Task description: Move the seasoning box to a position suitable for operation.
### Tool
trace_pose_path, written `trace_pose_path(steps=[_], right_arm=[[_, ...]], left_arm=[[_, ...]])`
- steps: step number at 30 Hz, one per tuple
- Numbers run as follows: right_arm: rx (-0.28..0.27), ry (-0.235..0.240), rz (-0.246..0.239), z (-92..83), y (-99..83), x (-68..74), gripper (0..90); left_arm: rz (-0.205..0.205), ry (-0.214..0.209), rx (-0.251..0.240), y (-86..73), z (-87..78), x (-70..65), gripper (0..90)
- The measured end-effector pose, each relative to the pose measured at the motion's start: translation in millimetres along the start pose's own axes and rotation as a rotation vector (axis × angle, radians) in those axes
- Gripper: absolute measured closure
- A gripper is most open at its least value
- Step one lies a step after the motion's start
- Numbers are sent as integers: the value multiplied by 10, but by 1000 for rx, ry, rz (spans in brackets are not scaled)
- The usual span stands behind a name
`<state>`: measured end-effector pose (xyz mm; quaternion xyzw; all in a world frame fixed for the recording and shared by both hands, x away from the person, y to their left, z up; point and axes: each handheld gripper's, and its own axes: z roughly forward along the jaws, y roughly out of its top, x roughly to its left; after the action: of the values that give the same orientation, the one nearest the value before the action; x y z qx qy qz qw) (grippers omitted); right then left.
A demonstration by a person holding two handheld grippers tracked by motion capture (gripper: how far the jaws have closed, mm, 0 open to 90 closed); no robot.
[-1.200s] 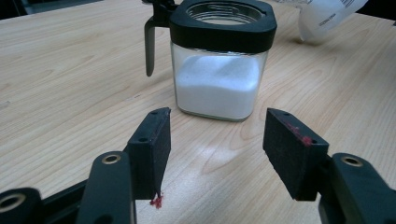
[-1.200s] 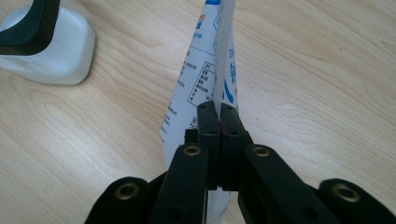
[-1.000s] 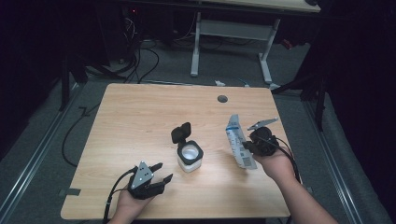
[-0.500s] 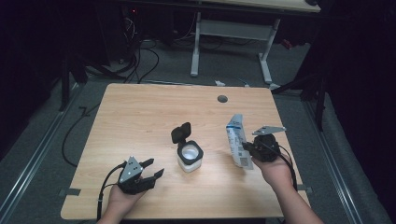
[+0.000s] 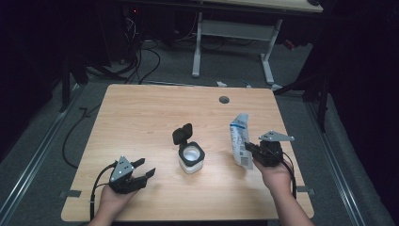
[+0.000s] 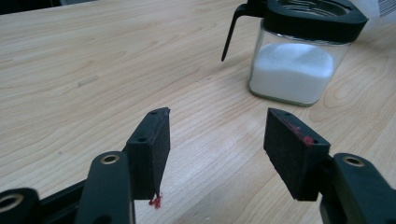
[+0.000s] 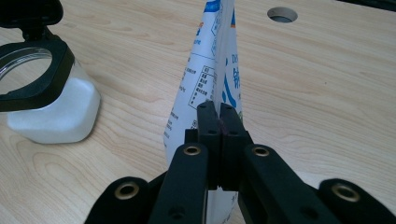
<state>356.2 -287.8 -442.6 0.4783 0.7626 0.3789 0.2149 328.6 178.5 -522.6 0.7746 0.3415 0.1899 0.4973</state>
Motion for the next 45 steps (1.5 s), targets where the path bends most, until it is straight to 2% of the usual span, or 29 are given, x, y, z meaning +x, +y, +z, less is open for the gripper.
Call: trace_pose_path(steps=[4, 5, 14, 21, 22, 27, 29, 39, 41, 45], right_arm=[[-37, -14, -1, 19, -45, 3, 899], [-61, -19, -7, 21, -58, 4, 900], [-121, -16, 12, 88, -98, -12, 900], [-192, -23, 43, 135, -139, -48, 899], [-194, -22, 52, 145, -145, -46, 900], [-220, -50, 29, 173, -146, -42, 900], [-231, -46, 42, 183, -141, -52, 900], [-241, -78, 39, 270, -139, -95, 900], [-231, -79, 41, 289, -164, -97, 899], [-244, -75, 51, 271, -238, -110, 897]], left_arm=[[-17, 9, -9, 5, -14, 36, 416], [-16, 11, -10, 5, -15, 38, 416], [-16, 13, -6, 6, -29, 48, 415], [-19, 6, -6, -5, -30, 63, 412], [-21, 6, -6, -3, -32, 65, 412], [-21, 2, -7, -2, -29, 56, 412], [-21, 2, -8, -3, -22, 52, 412], [-19, 2, -4, -6, -19, 52, 412], [-19, 1, -6, -6, -20, 47, 412], [-22, 2, -7, -6, -29, 53, 412]])
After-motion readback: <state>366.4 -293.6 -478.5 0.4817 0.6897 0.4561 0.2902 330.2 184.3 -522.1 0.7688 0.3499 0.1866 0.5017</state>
